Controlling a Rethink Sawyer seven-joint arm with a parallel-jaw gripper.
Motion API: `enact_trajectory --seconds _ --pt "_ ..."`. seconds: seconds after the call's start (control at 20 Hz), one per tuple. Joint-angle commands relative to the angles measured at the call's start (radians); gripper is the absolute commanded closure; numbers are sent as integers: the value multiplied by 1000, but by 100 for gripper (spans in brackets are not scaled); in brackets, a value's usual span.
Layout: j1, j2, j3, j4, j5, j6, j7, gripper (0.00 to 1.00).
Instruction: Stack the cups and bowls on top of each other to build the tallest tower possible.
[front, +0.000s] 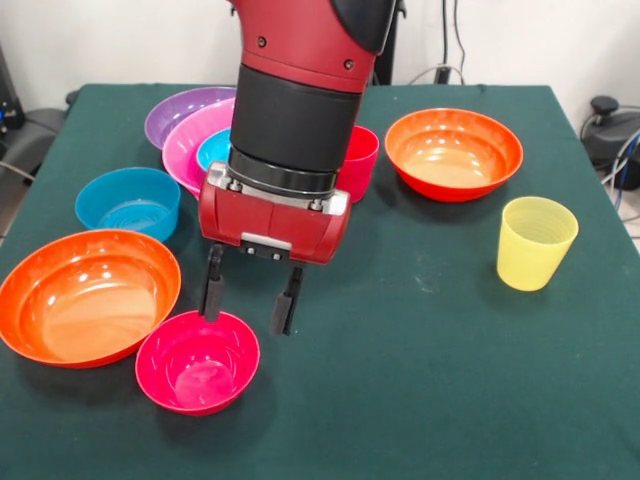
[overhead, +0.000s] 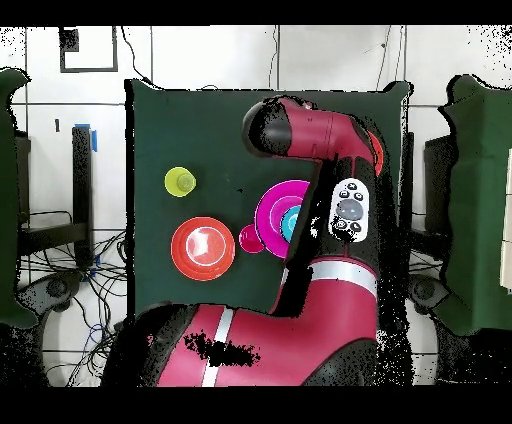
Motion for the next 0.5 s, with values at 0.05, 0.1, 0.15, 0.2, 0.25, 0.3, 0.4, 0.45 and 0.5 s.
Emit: enact_trajectory --seconds 0.05,0.1,0.15,0.2,0.25,0.3,0.4,0.45,0.5 --pt "18 33 67 -8 -6 -38 102 0" --pt "20 29 64 0 -7 -41 105 0" --pt "20 28 63 4 -8 -44 106 0" --pt "20 27 62 8 -8 -47 107 0" --pt "20 26 60 13 -9 -51 109 0" --pt "22 28 56 15 -10 -55 114 0" --pt "26 32 47 17 -12 -60 120 0" --pt "27 35 43 18 -12 -61 122 0" --pt "30 44 37 11 -12 -63 125 0"
